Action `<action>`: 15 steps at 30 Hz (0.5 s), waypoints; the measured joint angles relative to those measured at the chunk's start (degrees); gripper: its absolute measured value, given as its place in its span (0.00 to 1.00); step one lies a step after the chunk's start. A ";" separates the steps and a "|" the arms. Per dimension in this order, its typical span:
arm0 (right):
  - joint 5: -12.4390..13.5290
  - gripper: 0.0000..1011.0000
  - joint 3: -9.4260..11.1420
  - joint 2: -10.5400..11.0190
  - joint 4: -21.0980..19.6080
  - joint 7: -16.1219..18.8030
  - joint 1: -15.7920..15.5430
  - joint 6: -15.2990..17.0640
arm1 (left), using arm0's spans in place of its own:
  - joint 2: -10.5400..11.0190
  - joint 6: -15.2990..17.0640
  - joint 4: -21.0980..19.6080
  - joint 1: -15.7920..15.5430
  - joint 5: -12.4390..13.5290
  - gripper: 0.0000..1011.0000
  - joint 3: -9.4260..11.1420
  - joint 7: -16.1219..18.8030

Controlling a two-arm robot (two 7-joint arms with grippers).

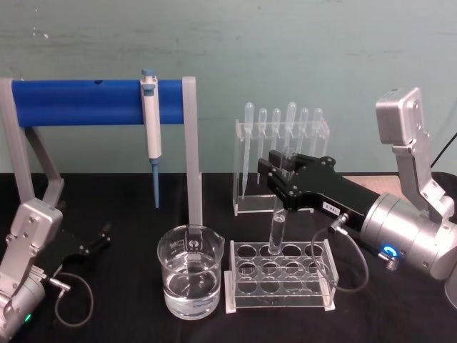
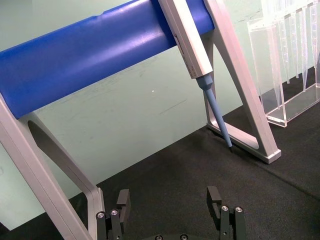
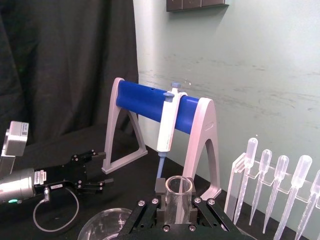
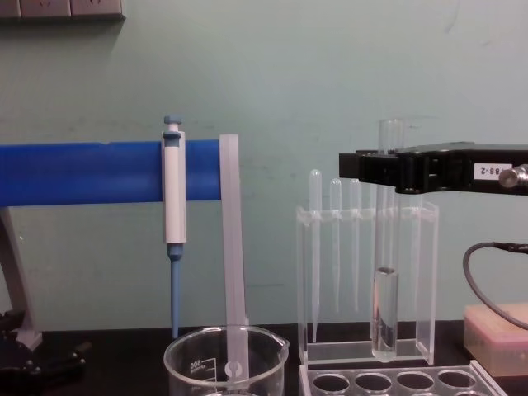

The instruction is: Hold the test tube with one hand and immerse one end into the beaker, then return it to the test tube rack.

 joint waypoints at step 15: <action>0.08 0.21 -0.82 -0.56 0.10 0.66 1.11 0.27 | 0.00 0.00 0.00 0.00 0.00 0.99 0.00 0.00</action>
